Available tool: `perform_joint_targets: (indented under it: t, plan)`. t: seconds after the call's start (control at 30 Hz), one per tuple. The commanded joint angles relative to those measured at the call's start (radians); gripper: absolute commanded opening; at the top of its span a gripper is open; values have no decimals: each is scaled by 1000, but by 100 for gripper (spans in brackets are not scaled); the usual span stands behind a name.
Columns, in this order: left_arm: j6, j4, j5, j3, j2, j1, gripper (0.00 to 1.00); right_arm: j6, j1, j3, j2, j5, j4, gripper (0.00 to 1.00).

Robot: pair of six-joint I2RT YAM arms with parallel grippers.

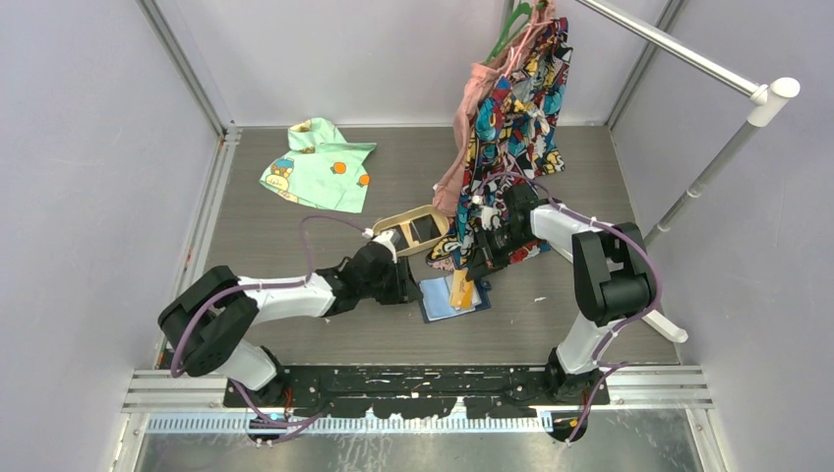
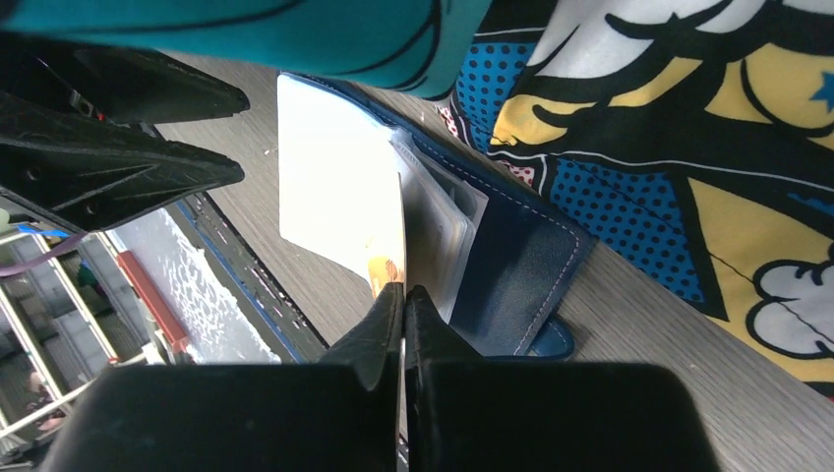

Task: Put the credit cards into the card holder
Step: Insert the credit card into the card holder.

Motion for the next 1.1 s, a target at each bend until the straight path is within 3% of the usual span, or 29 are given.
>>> perform_joint_targets:
  t: [0.0, 0.57, 1.07]
  plan:
    - [0, -80, -20, 76, 31, -4, 43, 38, -2, 12, -1, -26, 19, 1]
    - [37, -208, -24, 196, 121, 0, 42, 170, 21, -40, 22, -114, 103, 1]
    - [56, -277, 17, 295, 193, -1, 39, 249, 21, -41, 9, -13, 43, 1]
